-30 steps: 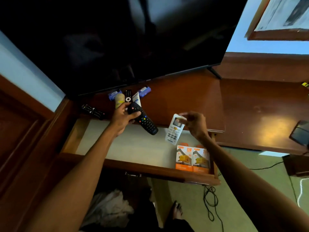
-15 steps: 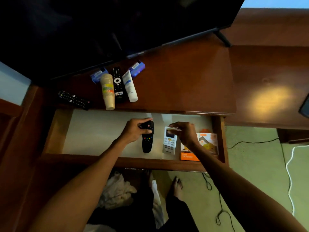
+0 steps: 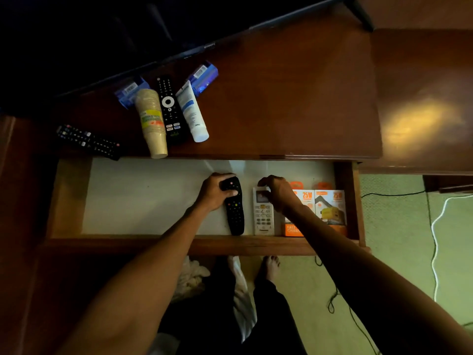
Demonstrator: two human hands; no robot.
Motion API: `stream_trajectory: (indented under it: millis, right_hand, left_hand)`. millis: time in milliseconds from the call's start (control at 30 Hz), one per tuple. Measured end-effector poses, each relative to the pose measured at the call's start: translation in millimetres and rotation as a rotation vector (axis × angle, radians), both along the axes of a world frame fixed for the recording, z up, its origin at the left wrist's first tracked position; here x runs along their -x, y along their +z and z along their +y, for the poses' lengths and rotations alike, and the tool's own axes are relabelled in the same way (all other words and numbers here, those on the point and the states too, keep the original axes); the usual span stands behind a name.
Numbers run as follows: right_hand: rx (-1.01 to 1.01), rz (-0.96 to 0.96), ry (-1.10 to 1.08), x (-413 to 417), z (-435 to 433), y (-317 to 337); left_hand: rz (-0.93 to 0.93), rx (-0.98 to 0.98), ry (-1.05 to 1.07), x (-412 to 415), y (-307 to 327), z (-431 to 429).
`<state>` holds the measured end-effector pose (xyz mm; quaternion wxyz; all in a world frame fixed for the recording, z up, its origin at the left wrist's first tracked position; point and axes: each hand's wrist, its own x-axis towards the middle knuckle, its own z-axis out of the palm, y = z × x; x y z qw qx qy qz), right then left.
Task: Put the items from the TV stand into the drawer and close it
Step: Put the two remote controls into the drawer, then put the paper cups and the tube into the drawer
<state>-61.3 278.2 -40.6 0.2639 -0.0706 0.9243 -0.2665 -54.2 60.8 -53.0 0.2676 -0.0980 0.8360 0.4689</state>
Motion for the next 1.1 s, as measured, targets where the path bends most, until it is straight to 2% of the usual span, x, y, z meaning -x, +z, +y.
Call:
stream_trajectory:
  millis: [367, 600, 733, 867, 1100]
  right_hand:
    - [-0.328, 0.078, 0.274, 11, 15, 3]
    - [-0.379, 0.118, 0.296, 2, 22, 9]
    - [-0.317, 0.076, 0.288, -3, 22, 31]
    - [-0.196, 0.036, 0.28, 2, 16, 66]
    - [0.037, 0.109, 0.184, 41, -50, 140]
  left_hand:
    - [0.041, 0.085, -0.112, 3, -11, 49]
    - [0.017, 0.07, -0.129, -7, 3, 60]
    - [0.017, 0.074, -0.075, -20, 35, 53]
    - [0.137, 0.162, -0.031, -40, 75, 24]
    - [0.408, 0.3, 0.306, -33, 157, -50]
